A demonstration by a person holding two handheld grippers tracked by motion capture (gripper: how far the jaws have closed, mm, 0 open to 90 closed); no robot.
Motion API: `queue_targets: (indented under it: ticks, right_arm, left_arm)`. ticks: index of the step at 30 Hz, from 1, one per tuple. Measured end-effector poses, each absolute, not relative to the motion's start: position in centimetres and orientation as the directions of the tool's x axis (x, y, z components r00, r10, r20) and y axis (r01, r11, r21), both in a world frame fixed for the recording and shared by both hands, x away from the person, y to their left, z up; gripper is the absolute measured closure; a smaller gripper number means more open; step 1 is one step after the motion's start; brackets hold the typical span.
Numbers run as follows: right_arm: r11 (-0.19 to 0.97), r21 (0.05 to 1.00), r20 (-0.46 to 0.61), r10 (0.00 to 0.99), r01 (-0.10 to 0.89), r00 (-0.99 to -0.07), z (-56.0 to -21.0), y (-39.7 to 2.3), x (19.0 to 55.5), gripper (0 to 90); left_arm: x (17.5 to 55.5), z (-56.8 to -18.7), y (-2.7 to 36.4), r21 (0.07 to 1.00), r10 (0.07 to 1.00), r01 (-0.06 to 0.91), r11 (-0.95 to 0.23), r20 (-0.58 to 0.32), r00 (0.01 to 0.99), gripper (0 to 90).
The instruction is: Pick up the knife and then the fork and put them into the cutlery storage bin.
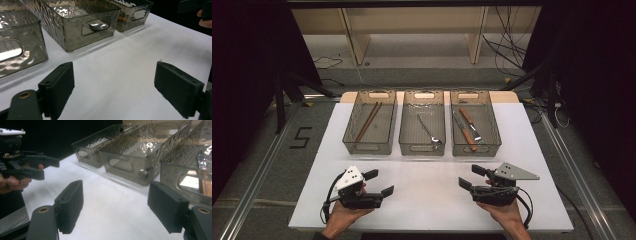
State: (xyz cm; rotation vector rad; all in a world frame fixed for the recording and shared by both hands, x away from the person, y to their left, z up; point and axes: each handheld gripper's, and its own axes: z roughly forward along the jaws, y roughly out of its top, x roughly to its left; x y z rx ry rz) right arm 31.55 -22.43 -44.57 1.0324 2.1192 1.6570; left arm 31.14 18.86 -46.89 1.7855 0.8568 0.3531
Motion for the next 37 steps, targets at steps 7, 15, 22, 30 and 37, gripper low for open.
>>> queue_targets:
  ticks: [7, 15, 22, 30, 37]
  right_arm:
    - [0.114, 0.927, 0.193, 0.675, 0.359, -0.712, -45.6, -22.6, 30.7, 29.0]
    - [0.12, 0.92, 0.192, 0.692, 0.373, -0.697, -46.4, -23.1, 30.3, 25.7]
    - [0.108, 0.923, 0.193, 0.701, 0.37, -0.686, -46.4, -23.3, 30.2, 24.4]
    - [0.107, 0.925, 0.187, 0.705, 0.364, -0.684, -46.4, -23.4, 30.3, 24.5]
    - [0.11, 0.925, 0.186, 0.705, 0.364, -0.684, -46.4, -23.4, 30.3, 24.3]
  left_arm:
    - [31.0, -47.0, 18.6, 0.904, 0.685, 0.386, -0.181, -0.166, 0.71, 16.1]
    - [30.8, -47.2, 18.3, 0.901, 0.676, 0.388, -0.194, -0.164, 0.719, 16.0]
    - [30.9, -47.2, 18.3, 0.899, 0.675, 0.392, -0.196, -0.166, 0.718, 16.0]
    - [30.9, -47.2, 18.4, 0.9, 0.676, 0.389, -0.197, -0.164, 0.719, 16.0]
    - [30.9, -47.3, 18.3, 0.899, 0.678, 0.389, -0.201, -0.159, 0.718, 16.0]
